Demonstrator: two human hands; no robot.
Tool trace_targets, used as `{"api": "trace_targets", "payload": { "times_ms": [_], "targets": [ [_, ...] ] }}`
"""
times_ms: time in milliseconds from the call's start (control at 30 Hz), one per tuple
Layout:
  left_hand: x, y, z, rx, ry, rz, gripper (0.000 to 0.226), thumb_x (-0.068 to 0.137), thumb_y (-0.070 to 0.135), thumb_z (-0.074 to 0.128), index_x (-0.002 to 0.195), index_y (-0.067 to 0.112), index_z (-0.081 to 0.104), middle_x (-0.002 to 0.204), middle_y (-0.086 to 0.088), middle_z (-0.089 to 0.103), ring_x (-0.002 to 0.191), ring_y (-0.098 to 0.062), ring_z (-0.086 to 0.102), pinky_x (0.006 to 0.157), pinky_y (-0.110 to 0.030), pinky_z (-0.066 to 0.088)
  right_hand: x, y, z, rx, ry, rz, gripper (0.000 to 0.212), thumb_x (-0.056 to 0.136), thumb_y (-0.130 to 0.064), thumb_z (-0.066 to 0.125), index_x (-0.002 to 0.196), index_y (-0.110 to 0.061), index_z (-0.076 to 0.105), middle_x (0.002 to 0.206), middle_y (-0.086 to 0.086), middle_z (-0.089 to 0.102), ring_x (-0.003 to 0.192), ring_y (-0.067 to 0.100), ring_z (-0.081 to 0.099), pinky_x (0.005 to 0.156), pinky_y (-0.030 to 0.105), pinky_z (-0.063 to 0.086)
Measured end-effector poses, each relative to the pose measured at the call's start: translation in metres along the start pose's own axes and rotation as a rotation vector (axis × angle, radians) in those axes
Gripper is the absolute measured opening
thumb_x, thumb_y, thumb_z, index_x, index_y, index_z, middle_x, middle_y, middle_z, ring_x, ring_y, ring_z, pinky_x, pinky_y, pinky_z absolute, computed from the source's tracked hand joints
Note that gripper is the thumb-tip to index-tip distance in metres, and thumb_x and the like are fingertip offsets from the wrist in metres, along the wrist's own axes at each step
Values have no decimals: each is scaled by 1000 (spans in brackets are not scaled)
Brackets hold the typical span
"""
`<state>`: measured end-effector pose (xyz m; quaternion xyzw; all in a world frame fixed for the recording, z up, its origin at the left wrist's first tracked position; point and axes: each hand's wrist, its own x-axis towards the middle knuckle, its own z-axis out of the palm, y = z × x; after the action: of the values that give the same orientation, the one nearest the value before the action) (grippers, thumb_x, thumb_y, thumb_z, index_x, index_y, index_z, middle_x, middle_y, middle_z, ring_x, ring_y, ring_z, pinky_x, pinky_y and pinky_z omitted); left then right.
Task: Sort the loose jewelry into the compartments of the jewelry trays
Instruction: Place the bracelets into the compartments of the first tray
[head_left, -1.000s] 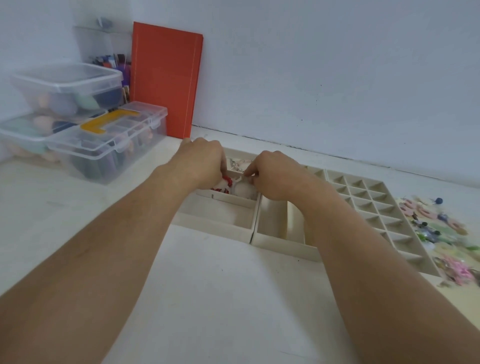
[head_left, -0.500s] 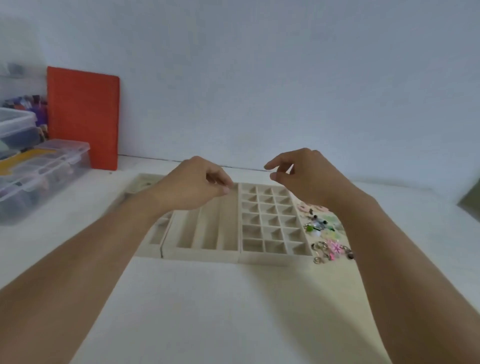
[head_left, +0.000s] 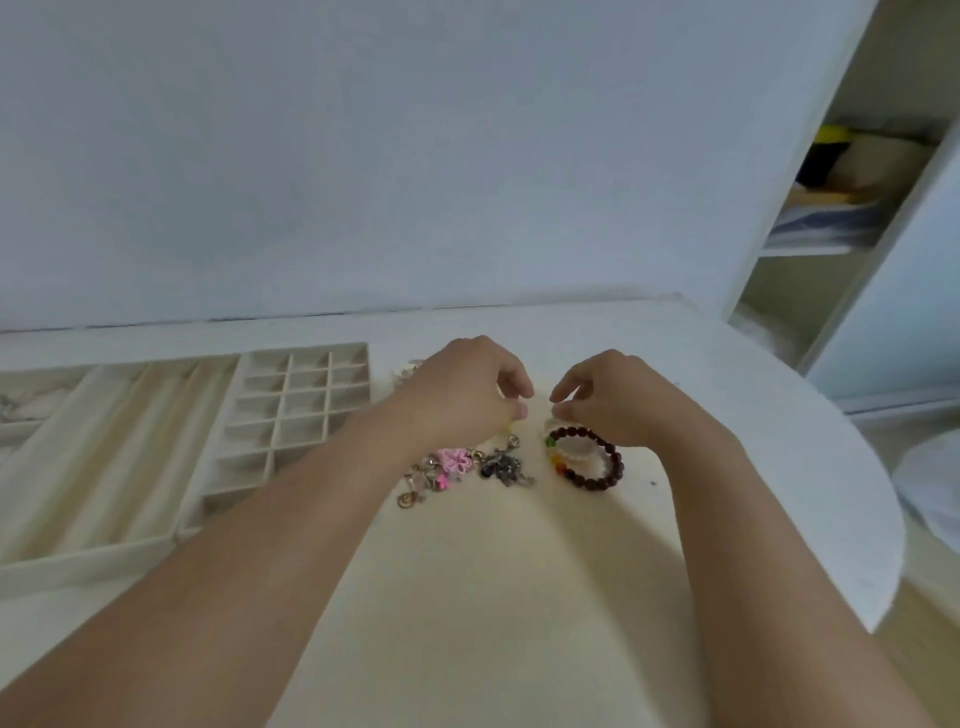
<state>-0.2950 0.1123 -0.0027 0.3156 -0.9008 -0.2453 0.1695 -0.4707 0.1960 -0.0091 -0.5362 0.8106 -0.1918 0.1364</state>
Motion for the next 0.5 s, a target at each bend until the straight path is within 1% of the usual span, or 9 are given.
{"api": "trace_targets", "payload": {
  "times_ms": [67,133,200,233,300,333,400,467,500],
  "targets": [
    [11,6,11,50,-32,-17,15,88,27,74,103,30,75,93,18,65,82,4,56,64,-11,36,-2,8,-7,-53,-79,35,14,88,-39,75,99,-31,75,98,-9,70,81,11,68,75,30,54],
    [20,9,20,100,-69,-31,22,88,16,71,104,31,74,97,17,65,84,1,56,63,-12,36,-4,12,-14,-69,-109,62,16,86,-39,77,99,-32,74,102,-8,69,90,13,66,84,33,55],
    [26,11,26,143,-81,-35,32,89,6,64,106,31,74,104,13,65,93,-4,54,73,-15,39,-5,11,-13,-113,-161,80,10,86,-35,78,94,-35,72,102,-7,70,91,13,66,81,31,53],
    [28,11,28,157,-76,-34,31,90,6,63,106,31,74,107,11,66,97,-6,52,79,-19,40,-5,10,-11,-146,-181,85,9,86,-32,78,92,-36,71,101,-7,71,90,13,66,77,30,52],
    [30,9,31,161,-54,-21,23,93,15,64,106,30,74,112,6,68,106,-8,50,88,-24,42,-5,10,-6,-179,-180,97,13,88,-26,77,86,-36,68,99,-6,71,89,15,66,73,29,50],
    [31,7,32,163,-36,-15,18,95,21,64,107,30,74,114,4,68,112,-11,51,94,-28,43,-5,9,-5,-187,-165,98,17,89,-23,75,83,-36,65,99,-6,71,89,16,66,74,30,51],
    [34,4,32,199,-10,-1,16,97,31,63,107,30,75,116,2,68,121,-18,49,103,-37,42,-6,8,-5,-172,-102,101,23,90,-18,70,78,-35,61,99,-6,70,90,17,65,79,33,54],
    [35,2,32,246,5,14,19,97,35,62,107,28,76,113,5,70,121,-20,47,102,-37,39,-7,8,-9,-98,41,118,21,89,-16,65,80,-34,60,97,-8,68,88,17,66,83,38,56],
    [35,1,32,263,1,13,20,96,37,63,108,27,76,112,5,71,121,-20,47,101,-37,39,-7,8,-11,-56,131,126,19,89,-16,62,82,-33,60,96,-8,68,87,18,66,82,38,56]
  ]
}}
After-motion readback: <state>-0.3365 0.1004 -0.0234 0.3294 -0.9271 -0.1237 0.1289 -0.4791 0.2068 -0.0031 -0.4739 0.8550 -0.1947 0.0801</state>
